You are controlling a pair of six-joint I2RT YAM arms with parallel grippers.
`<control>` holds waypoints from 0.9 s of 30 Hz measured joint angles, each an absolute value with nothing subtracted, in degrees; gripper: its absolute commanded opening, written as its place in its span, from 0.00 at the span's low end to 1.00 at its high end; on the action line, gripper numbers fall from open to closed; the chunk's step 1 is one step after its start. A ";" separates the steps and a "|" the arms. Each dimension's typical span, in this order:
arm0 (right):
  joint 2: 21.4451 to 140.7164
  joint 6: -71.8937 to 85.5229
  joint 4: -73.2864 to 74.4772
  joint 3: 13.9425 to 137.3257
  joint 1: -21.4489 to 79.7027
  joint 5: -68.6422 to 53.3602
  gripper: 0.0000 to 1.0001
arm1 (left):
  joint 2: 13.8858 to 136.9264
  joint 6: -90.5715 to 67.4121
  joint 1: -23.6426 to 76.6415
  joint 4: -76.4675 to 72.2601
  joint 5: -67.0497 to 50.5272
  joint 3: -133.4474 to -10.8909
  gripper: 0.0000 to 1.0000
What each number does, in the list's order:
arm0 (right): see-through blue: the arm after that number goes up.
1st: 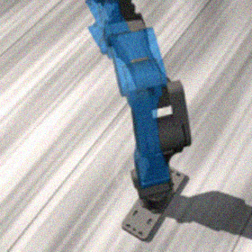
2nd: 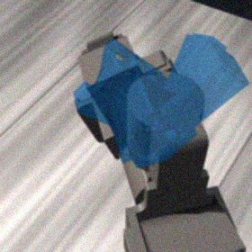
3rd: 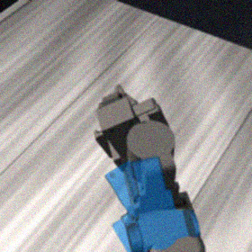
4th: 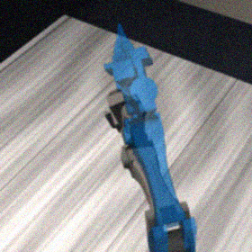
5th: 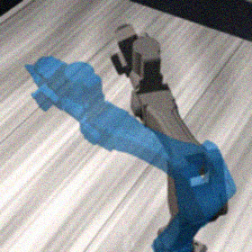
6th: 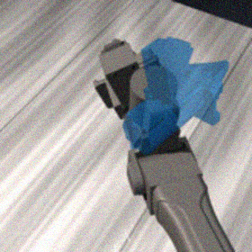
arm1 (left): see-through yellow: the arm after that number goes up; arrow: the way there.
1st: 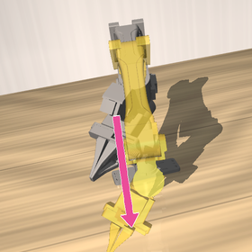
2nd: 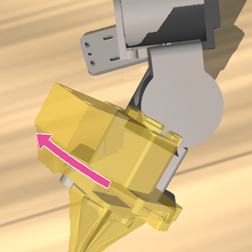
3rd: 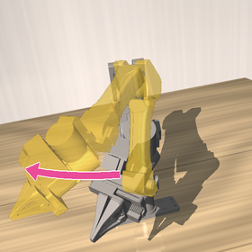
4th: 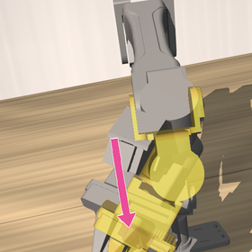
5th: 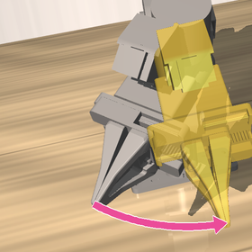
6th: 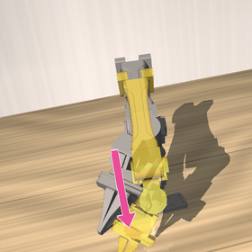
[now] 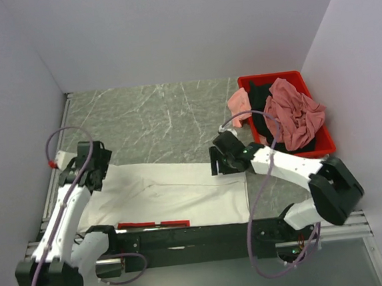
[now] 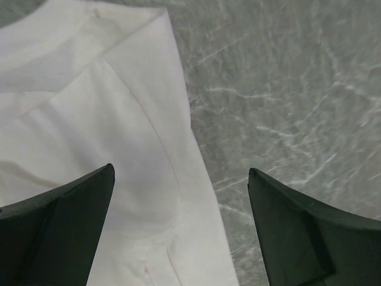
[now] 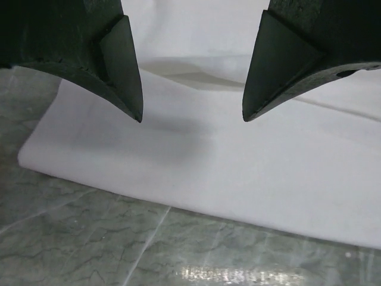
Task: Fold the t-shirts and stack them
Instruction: Fold the tshirt
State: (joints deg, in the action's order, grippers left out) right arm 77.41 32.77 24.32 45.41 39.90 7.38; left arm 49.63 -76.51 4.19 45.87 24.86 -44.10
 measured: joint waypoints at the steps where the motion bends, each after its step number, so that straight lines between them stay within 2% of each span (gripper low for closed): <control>1: 79.13 32.86 24.18 45.89 39.99 7.18 0.74 | 52.01 -75.09 4.19 43.75 23.83 -43.38 0.99; 6: 87.70 33.43 24.36 48.84 38.89 6.09 0.74 | 63.44 -69.36 3.57 36.93 21.45 -42.54 0.99; 16: 98.17 31.29 24.05 57.93 33.01 2.13 0.74 | 76.03 -61.58 -4.14 24.69 14.70 -37.52 0.99; 27: 113.93 26.70 24.86 78.46 24.71 1.32 0.74 | 85.43 -56.36 -4.27 15.46 10.90 -43.83 0.99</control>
